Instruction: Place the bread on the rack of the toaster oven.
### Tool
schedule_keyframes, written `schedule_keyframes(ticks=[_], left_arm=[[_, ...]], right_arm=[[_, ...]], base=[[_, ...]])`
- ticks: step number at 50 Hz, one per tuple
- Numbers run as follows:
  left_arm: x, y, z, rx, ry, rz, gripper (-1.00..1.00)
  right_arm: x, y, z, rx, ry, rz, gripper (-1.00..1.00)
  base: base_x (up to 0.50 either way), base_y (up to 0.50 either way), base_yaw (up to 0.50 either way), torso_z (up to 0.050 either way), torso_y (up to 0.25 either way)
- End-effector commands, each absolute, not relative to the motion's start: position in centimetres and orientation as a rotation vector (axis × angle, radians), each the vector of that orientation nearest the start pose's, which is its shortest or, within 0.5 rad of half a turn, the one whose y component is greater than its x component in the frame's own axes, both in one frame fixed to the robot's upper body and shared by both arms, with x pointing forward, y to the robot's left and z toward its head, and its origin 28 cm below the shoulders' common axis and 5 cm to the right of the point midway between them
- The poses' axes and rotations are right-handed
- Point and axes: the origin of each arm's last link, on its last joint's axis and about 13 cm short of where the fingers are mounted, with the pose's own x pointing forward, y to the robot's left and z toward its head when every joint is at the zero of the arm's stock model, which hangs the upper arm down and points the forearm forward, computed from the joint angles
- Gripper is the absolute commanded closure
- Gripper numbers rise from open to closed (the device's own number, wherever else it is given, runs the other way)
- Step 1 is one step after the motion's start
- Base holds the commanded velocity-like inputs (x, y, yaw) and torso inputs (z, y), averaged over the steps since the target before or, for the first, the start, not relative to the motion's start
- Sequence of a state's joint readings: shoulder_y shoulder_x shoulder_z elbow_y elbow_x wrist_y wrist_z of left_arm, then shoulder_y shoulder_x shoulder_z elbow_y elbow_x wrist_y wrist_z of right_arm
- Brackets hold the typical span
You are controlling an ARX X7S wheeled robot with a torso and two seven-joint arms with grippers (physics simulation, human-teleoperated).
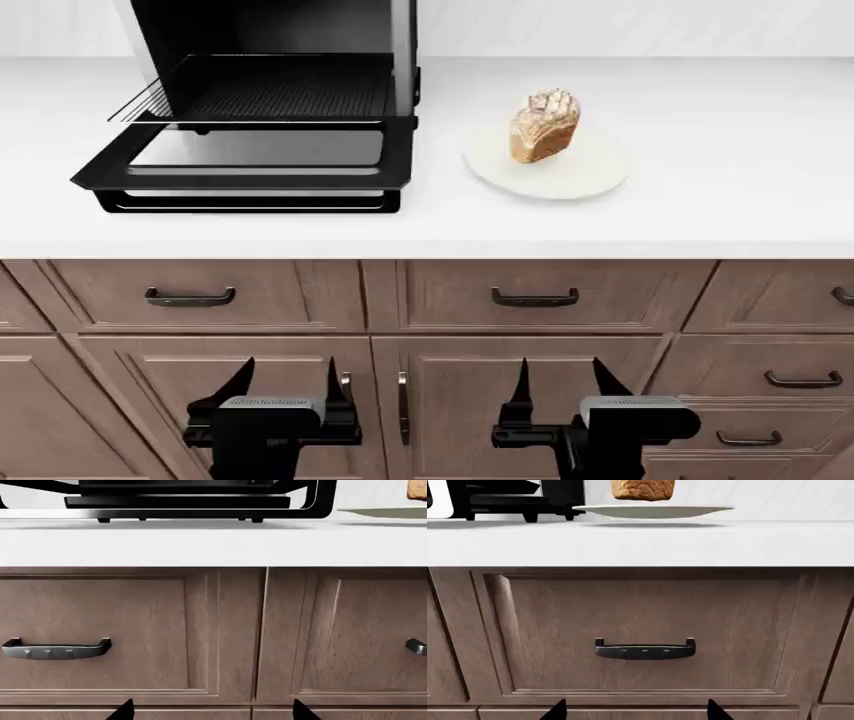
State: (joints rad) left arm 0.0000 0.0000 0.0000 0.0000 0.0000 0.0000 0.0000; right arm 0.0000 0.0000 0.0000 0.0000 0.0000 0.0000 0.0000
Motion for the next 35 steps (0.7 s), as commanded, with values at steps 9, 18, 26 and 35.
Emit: schedule_keyframes(ticks=[9, 18, 26, 35], left_arm=[[20.0, 20.7, 1.7, -0.033, -0.051, -0.052, -1.00], [19.6, 20.8, 2.3, -0.068, -0.058, -0.086, -1.00], [19.6, 20.8, 2.9, -0.062, -0.057, -0.106, -1.00], [19.6, 21.1, 6.7, -0.153, -0.047, -0.195, -1.00]], right_arm=[[21.9, -9.1, 2.1, -0.005, -0.031, 0.038, -1.00], [21.3, -9.2, 2.6, -0.005, -0.049, 0.057, -1.00], [21.0, -9.4, 3.0, 0.001, -0.061, 0.060, -1.00], [20.5, -10.3, 6.1, 0.022, -0.082, 0.075, -1.00]], base=[[0.00, 0.00, 0.00, 0.000, 0.000], [0.00, 0.00, 0.00, 0.048, 0.000], [0.00, 0.00, 0.00, 0.050, 0.000], [0.00, 0.00, 0.00, 0.050, 0.000]])
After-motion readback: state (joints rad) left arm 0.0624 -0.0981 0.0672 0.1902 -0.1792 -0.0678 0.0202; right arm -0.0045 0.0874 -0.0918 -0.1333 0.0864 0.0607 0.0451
